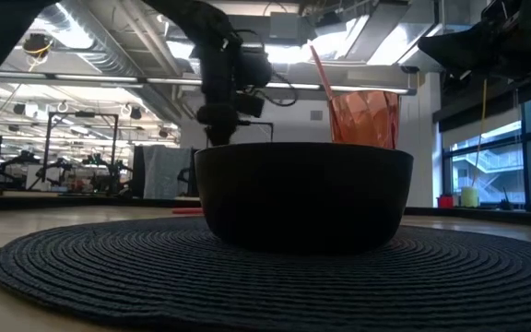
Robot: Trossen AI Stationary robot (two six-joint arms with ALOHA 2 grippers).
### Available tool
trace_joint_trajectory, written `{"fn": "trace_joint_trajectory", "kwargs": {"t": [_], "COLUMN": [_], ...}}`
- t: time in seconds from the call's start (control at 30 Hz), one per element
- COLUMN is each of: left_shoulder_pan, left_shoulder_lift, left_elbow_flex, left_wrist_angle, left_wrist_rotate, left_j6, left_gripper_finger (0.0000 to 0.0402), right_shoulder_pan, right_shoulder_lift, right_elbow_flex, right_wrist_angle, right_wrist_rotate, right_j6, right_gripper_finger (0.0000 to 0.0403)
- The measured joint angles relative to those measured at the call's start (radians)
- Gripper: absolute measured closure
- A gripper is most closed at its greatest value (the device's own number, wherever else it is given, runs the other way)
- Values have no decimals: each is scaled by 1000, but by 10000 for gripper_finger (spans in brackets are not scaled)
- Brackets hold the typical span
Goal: Pick & Place Utensil
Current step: Put the pink fork into the black bowl on the blue mat
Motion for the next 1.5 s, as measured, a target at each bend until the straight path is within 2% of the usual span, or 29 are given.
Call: {"fn": "trace_joint_trajectory", "kwargs": {"t": [0.13,0.2,0.33,0.43,0.6,0.77,0.97,1.03,1.17,1.5], "left_shoulder_pan": [-36,-44,-20,19,83,64,-13,-32,-52,0], "left_shoulder_lift": [6,7,7,7,7,8,8,8,11,126], "left_elbow_flex": [0,0,-4,-50,-163,-201,-205,-205,-205,-200], "left_wrist_angle": [133,163,185,185,198,212,290,289,264,266], "left_wrist_rotate": [12,90,326,374,342,292,25,-1,13,42], "left_j6": [59,76,72,54,42,35,-8,-20,-33,-65], "left_gripper_finger": [400,399,383,357,297,230,169,163,162,176], "right_shoulder_pan": [0,0,0,0,0,0,0,0,0,0], "right_shoulder_lift": [0,0,0,0,0,0,0,0,0,0], "right_elbow_flex": [0,0,0,0,0,0,0,0,0,0], "right_wrist_angle": [4,5,5,4,4,6,6,6,6,16], "right_wrist_rotate": [0,0,-24,-38,-42,-42,-42,-42,-42,-42], "right_j6": [16,18,19,21,21,18,19,21,21,21], "right_gripper_finger": [398,398,398,398,398,398,398,398,398,398]}}
